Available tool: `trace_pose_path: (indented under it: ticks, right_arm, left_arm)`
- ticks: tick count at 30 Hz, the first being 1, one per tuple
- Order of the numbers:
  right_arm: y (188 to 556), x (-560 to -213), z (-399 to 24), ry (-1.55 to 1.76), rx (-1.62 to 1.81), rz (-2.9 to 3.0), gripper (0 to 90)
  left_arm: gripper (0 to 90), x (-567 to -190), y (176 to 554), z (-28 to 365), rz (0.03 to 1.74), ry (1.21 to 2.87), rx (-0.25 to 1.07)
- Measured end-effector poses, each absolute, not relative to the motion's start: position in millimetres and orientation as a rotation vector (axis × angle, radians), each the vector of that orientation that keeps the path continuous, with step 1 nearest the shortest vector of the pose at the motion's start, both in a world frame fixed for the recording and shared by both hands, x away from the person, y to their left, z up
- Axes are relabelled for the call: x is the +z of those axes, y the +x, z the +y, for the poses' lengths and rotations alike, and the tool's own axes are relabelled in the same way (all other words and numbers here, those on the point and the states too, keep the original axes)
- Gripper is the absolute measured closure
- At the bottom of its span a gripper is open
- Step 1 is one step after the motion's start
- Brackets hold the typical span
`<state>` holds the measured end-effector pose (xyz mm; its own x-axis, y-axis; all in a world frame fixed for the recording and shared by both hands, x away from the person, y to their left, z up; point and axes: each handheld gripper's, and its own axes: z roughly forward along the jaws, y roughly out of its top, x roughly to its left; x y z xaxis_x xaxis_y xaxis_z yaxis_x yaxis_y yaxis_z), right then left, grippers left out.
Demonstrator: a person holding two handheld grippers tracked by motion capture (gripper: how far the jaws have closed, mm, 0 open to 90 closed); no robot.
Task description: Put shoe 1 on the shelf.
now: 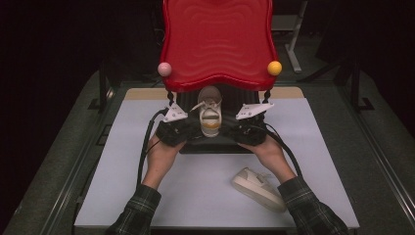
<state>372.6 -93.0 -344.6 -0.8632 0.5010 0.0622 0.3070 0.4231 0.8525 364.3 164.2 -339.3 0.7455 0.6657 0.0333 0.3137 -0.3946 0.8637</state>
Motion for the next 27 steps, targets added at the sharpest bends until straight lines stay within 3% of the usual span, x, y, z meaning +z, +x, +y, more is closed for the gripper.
trace_pose_path:
  ticks: [11,27]
  right_arm:
    - [368,-343,-89,0.683,1.429,2.48,89.7]
    - [381,-342,-87,0.72,1.423,2.439,89.7]
  left_arm:
    - [89.9,-337,338,148,0.572,2.086,0.45]
    - [90.0,-335,362,142,0.603,2.055,0.462]
